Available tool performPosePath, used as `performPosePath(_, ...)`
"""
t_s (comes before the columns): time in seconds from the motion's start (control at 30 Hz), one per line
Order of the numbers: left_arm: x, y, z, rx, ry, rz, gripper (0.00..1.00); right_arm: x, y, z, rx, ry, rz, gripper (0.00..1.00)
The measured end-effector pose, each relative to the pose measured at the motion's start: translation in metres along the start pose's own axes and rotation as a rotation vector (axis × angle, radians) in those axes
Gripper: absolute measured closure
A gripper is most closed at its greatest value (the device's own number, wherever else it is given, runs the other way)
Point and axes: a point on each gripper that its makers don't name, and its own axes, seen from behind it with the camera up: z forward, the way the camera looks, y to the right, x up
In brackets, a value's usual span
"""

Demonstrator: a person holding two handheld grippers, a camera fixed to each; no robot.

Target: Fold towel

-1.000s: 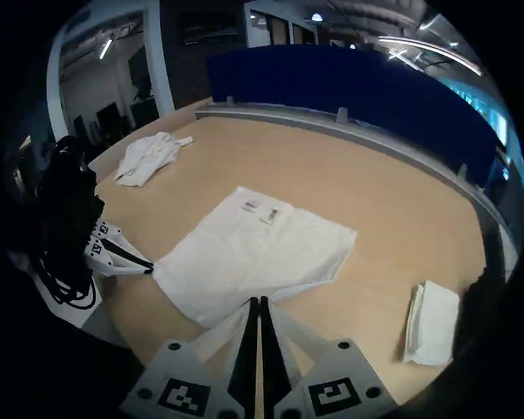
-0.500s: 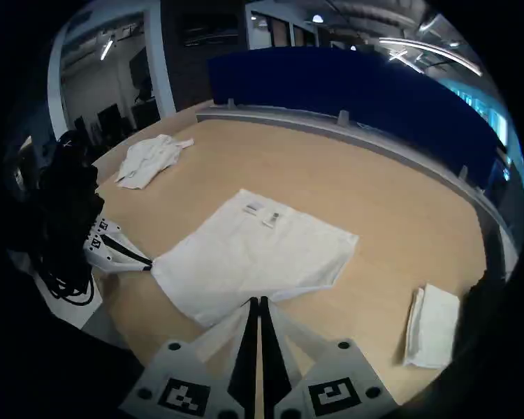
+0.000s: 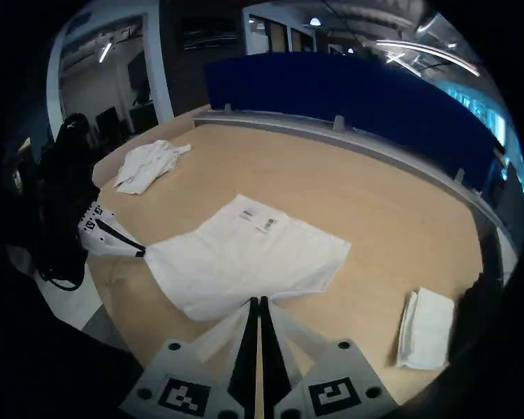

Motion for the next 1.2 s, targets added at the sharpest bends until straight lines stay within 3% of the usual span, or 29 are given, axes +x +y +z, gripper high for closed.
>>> performPosePath(0.3, 0.023, -0.004, -0.012, 0.006, 0.024, -0.031, 0.99, 0.002, 0.002, -0.005, -0.009, 0.003, 0.002, 0.98)
performPosePath(0.67, 0.041, -0.008, -0.024, 0.004, 0.043, -0.117, 0.99, 0.0, 0.011, -0.011, -0.031, 0.006, 0.023, 0.98)
performPosePath(1.0, 0.045, 0.002, -0.026, -0.017, 0.044, -0.169, 0.99, 0.004, 0.02, -0.012, -0.047, 0.013, 0.027, 0.98)
performPosePath(1.2, 0.055, -0.001, -0.023, -0.028, 0.05, -0.221, 0.99, 0.013, 0.033, -0.009, -0.065, 0.022, 0.023, 0.98)
